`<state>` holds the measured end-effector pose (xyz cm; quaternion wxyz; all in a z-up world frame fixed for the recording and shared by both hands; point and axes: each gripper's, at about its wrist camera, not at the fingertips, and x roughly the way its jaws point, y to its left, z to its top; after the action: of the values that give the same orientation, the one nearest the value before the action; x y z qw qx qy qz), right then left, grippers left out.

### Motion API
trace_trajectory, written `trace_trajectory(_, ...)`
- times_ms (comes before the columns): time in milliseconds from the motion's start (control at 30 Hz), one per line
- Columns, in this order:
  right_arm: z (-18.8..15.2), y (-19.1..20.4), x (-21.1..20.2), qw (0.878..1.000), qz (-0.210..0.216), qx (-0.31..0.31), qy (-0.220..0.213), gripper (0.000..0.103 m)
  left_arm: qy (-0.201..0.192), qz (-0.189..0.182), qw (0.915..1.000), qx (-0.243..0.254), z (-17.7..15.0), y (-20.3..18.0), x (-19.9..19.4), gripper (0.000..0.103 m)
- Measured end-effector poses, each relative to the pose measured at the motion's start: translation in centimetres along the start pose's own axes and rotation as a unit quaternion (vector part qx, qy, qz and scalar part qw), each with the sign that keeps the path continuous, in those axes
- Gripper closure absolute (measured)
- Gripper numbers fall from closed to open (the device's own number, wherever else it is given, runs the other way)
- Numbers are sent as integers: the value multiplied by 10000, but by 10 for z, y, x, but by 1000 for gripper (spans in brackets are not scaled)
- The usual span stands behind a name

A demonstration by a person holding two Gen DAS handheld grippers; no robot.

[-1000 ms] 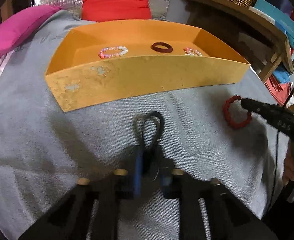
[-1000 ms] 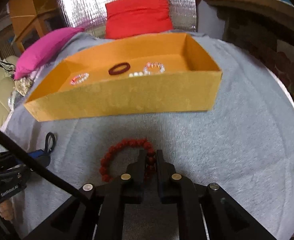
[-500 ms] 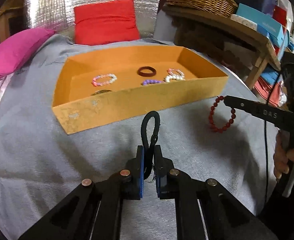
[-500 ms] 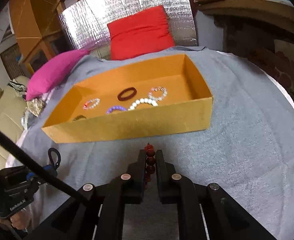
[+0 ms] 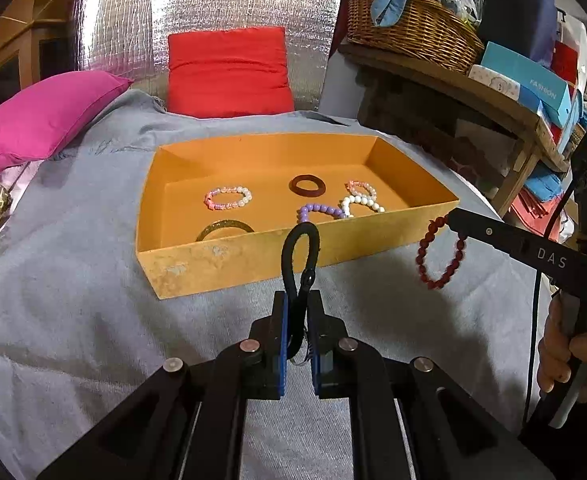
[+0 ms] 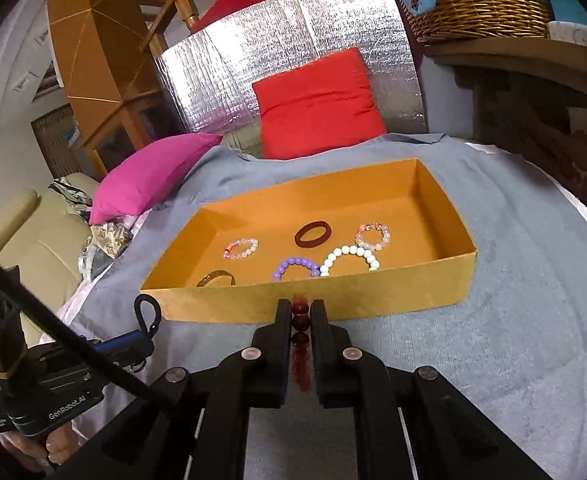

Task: Organize jewelry
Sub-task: 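Carry the hair tie and red bead bracelet over the orange box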

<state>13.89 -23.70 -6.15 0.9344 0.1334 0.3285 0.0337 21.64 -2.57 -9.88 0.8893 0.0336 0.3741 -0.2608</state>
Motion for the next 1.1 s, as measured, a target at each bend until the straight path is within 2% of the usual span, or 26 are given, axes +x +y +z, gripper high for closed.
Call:
trace_trajectory(433,15,-18,-12,9993,-23,236,-304,93,-37,69,10000,45,5,-6,1,93)
trace_trajectory(1100,18,-19,-16,9982,-91,320,-502,93,-379,1037,9937,179,15,-18,-22,93)
